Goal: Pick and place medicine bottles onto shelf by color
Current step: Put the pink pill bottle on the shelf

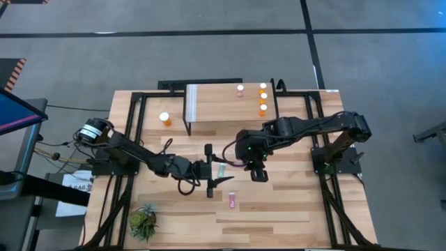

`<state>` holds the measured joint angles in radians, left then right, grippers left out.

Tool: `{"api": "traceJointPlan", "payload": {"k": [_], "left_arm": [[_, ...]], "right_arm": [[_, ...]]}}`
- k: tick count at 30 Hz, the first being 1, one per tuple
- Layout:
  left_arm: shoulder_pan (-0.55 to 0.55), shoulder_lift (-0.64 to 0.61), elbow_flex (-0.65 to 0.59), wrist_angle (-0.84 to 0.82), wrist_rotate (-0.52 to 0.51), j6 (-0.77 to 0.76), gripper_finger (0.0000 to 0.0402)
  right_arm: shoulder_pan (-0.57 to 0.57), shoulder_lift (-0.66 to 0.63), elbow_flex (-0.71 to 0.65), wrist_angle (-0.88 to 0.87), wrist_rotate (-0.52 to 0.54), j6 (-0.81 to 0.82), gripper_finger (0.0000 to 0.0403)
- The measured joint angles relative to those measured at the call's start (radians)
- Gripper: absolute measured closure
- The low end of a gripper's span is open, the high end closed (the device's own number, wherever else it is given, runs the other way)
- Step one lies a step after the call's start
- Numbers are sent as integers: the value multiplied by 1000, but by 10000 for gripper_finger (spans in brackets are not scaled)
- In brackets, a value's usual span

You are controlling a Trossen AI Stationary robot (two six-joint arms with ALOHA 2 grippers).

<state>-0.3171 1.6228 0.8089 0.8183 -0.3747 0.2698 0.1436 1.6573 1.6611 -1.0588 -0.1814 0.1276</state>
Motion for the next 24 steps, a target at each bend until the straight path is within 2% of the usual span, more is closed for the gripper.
{"api": "traceJointPlan", "payload": {"k": [7,19,22,24], "left_arm": [[3,0,0,-14,-24,-9,175],[8,1,-2,-9,-179,-4,175],[9,1,-2,-8,-156,-1,175],[9,1,-2,-7,-105,-1,175]], "right_arm": [[6,0,0,-1,2,8,271],[8,-2,3,11,-8,3,271],[7,-2,3,7,-8,3,271],[7,-2,3,7,-8,3,271]]}}
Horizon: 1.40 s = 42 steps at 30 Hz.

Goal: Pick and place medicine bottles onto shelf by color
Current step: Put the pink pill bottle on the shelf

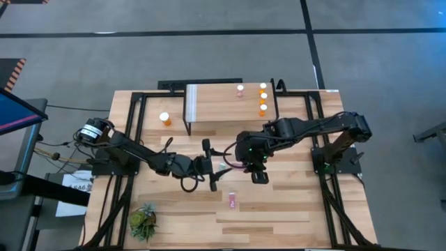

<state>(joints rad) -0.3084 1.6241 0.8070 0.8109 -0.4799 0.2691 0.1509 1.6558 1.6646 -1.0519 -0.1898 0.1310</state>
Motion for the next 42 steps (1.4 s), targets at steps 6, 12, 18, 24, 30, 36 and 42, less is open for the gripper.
{"api": "traceJointPlan", "payload": {"k": [6,12,18,24,30,36,42], "left_arm": [[-1,0,0,22,141,0,175],[9,0,0,29,155,-4,175],[29,0,0,74,168,-30,175],[29,0,0,63,188,-35,188],[31,0,0,55,187,-47,246],[31,0,0,55,187,-49,297],[31,0,0,55,187,-64,320]], "right_arm": [[-1,0,0,-1,1,1,271],[-1,1,-1,10,3,1,271],[-2,1,-1,17,3,1,271],[-2,1,-1,17,4,3,271],[-2,1,-1,18,4,3,271],[-2,1,-2,17,5,1,271],[-3,1,-2,17,7,1,259]]}}
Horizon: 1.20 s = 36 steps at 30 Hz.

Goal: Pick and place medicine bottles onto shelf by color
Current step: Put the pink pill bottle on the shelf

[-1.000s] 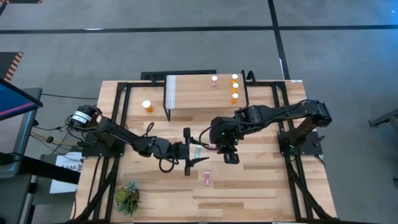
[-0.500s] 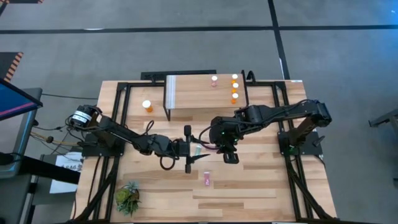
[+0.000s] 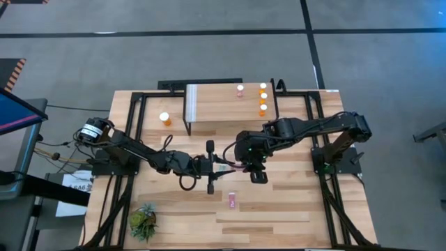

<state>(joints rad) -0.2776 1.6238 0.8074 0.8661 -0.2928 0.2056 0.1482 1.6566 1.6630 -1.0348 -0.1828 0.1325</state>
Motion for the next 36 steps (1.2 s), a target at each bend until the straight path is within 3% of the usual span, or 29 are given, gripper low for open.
{"api": "traceJointPlan", "payload": {"k": [15,22,25,30,33,36], "left_arm": [[0,0,0,-19,0,-42,322],[0,-2,-52,65,1,-56,321],[11,-8,-131,219,2,-59,321],[55,-11,-279,579,62,-134,320],[74,-11,-334,689,106,-192,320],[77,-11,-344,696,111,-211,320]], "right_arm": [[-8,-21,-2,-61,3,22,207],[9,-141,-2,-27,126,-4,213],[43,-225,-29,65,183,-12,215],[97,-349,-222,371,241,-82,214],[97,-403,-357,539,247,-105,214],[89,-429,-476,705,266,-133,215]]}}
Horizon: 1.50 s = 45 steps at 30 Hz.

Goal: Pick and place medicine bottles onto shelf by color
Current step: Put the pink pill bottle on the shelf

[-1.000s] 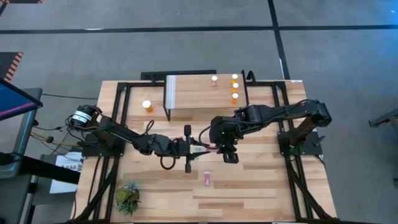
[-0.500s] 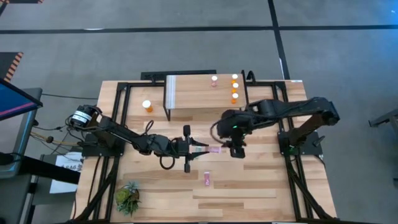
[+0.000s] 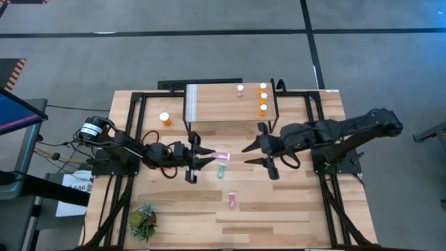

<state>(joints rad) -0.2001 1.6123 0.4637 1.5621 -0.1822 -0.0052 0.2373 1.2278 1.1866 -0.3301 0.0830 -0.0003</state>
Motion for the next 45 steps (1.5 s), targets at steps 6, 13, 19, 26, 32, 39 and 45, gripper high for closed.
{"api": "traceJointPlan", "payload": {"k": [6,13,19,26,32,39,45], "left_arm": [[0,1,31,-4,50,-7,320],[-4,1,31,-8,46,-8,320],[-4,2,31,-7,45,-8,320],[-4,1,31,-1,44,-8,320],[-4,2,31,-7,36,-8,320],[-4,2,31,-7,30,-7,320],[-4,2,31,-8,25,-7,320]], "right_arm": [[-11,39,-153,299,40,-121,216],[-3,122,-191,418,94,-189,224],[-4,153,-191,458,134,-192,227],[10,153,-191,524,194,-193,227],[20,153,-191,536,193,-192,227],[26,152,-190,536,188,-183,227],[25,152,-190,559,182,-183,227]]}}
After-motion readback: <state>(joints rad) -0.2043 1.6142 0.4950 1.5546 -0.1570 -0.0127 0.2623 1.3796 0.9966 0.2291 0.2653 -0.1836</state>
